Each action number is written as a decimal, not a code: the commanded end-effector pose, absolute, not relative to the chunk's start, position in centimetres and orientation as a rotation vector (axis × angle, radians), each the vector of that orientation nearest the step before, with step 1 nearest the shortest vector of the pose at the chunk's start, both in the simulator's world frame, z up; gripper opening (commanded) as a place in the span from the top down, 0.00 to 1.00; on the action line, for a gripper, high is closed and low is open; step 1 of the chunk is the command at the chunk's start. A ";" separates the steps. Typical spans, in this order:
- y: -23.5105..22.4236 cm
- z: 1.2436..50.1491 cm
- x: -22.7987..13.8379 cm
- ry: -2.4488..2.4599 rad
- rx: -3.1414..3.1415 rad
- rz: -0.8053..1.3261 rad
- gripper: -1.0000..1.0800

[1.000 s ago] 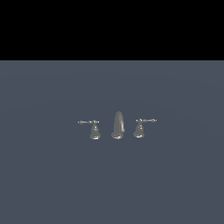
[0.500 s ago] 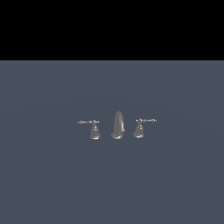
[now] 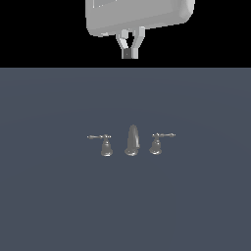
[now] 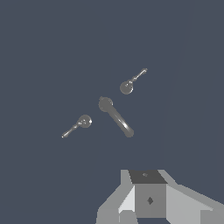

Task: Turn on the faucet by rotating a designated handle.

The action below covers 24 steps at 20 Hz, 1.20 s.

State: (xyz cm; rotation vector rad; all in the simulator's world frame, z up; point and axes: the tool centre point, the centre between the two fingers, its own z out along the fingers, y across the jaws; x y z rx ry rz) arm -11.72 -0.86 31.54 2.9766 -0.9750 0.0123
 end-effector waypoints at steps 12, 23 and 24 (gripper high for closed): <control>-4.7 21.8 -5.2 -1.483 2.764 0.008 1.00; -9.6 13.8 -0.9 -1.872 2.518 0.005 1.00; -10.1 13.2 -0.6 -1.902 2.495 0.005 1.00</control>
